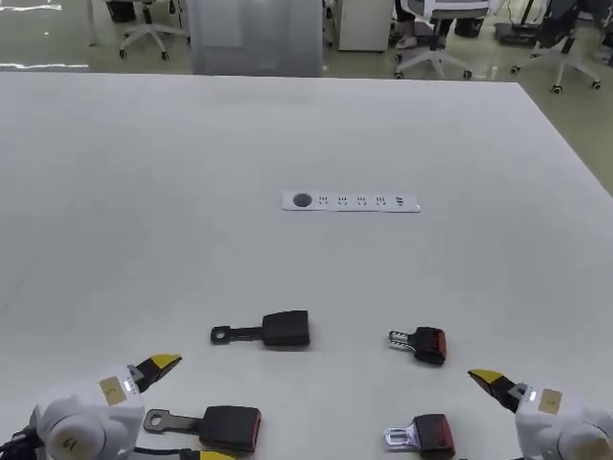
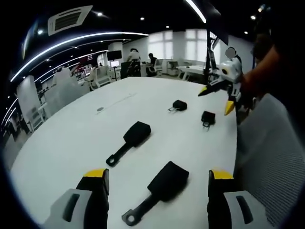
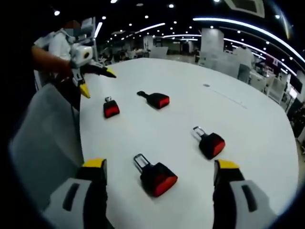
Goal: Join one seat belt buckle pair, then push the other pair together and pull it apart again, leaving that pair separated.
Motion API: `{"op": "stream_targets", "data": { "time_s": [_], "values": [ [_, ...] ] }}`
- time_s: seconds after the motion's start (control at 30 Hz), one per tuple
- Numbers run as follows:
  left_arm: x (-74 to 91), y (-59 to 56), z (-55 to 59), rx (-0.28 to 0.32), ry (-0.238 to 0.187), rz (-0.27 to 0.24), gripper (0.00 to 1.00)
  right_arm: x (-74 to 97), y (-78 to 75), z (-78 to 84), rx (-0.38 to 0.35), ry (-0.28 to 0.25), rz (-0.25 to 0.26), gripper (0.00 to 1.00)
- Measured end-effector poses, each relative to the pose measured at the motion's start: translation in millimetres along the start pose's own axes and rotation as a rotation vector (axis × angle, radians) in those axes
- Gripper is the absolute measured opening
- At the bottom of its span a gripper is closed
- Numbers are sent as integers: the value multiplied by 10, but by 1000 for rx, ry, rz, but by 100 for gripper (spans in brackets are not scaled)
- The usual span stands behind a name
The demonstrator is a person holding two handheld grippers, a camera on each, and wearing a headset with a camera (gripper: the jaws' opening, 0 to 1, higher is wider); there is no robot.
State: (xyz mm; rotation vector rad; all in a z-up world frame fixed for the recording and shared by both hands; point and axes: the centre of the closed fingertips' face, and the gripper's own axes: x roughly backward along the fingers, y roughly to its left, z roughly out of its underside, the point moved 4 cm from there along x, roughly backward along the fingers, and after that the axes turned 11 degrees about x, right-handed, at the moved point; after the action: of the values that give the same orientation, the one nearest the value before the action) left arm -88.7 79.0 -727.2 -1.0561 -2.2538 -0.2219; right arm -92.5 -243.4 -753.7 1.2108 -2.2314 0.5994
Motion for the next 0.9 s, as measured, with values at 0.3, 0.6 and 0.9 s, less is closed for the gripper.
{"op": "stream_targets", "data": {
  "time_s": [0.3, 0.6, 0.9],
  "values": [
    [-113, 24, 105, -91, 82, 65, 85, -121, -9, 59, 61, 45, -107, 89],
    [-259, 80, 225, -164, 160, 118, 77, -260, 23, 130, 113, 82, -207, 81],
    [-417, 109, 397, -252, 251, 171, 70, -320, 66, 229, 176, 131, -312, 71]
  ]
}}
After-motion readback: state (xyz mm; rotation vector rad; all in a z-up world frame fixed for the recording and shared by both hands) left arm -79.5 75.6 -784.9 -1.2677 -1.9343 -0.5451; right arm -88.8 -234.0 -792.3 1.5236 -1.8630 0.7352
